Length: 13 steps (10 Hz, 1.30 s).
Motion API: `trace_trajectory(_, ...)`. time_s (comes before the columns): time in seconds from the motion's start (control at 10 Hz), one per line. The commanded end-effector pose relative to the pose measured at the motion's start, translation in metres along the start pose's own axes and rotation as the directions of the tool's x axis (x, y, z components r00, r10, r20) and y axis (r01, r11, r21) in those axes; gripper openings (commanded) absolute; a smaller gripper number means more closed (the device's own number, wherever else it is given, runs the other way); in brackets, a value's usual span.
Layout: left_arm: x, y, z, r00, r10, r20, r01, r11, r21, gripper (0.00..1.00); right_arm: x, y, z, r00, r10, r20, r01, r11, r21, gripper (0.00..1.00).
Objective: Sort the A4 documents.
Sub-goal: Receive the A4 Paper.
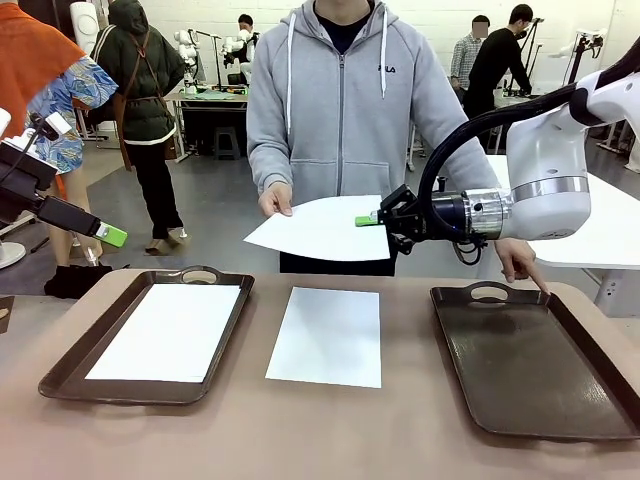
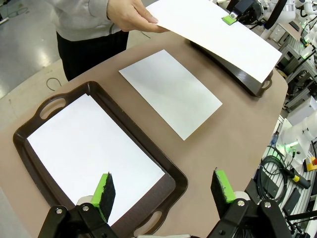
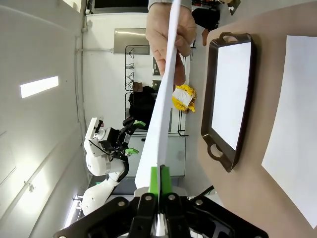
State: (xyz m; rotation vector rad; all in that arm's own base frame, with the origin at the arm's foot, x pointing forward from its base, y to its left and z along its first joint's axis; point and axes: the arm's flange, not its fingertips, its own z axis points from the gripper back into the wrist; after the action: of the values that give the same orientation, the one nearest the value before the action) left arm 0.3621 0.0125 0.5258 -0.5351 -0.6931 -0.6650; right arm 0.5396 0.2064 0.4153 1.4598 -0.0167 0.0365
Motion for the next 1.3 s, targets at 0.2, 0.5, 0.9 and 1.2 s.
trace_trajectory(0.2, 0.0002, 0.0002, -0.0005, 1.000, -0.001, 0.004, 0.001, 1.000, -0.004, 1.00, 0.0035, -0.0010, -0.0079, 1.000, -0.021, 0.000, 0.021, 0.999, 0.040, 0.00)
trace_trajectory(0.5, 0.0002, 0.0002, -0.0005, 1.000, -0.001, 0.004, 0.001, 1.000, -0.004, 1.00, -0.0002, -0.0015, -0.0009, 1.000, -0.003, -0.004, 0.003, 1.000, 0.002, 0.00)
trace_trajectory(0.9, 0.0002, 0.0002, -0.0005, 1.000, -0.001, 0.004, 0.001, 1.000, -0.004, 1.00, -0.0002, -0.0015, -0.0009, 1.000, -0.003, -0.004, 0.003, 1.000, 0.002, 0.00)
trace_trajectory(1.2, 0.0002, 0.0002, -0.0005, 1.000, -0.001, 0.004, 0.001, 1.000, -0.004, 1.00, -0.0002, -0.0015, -0.0009, 1.000, -0.003, -0.004, 0.003, 1.000, 0.002, 0.00)
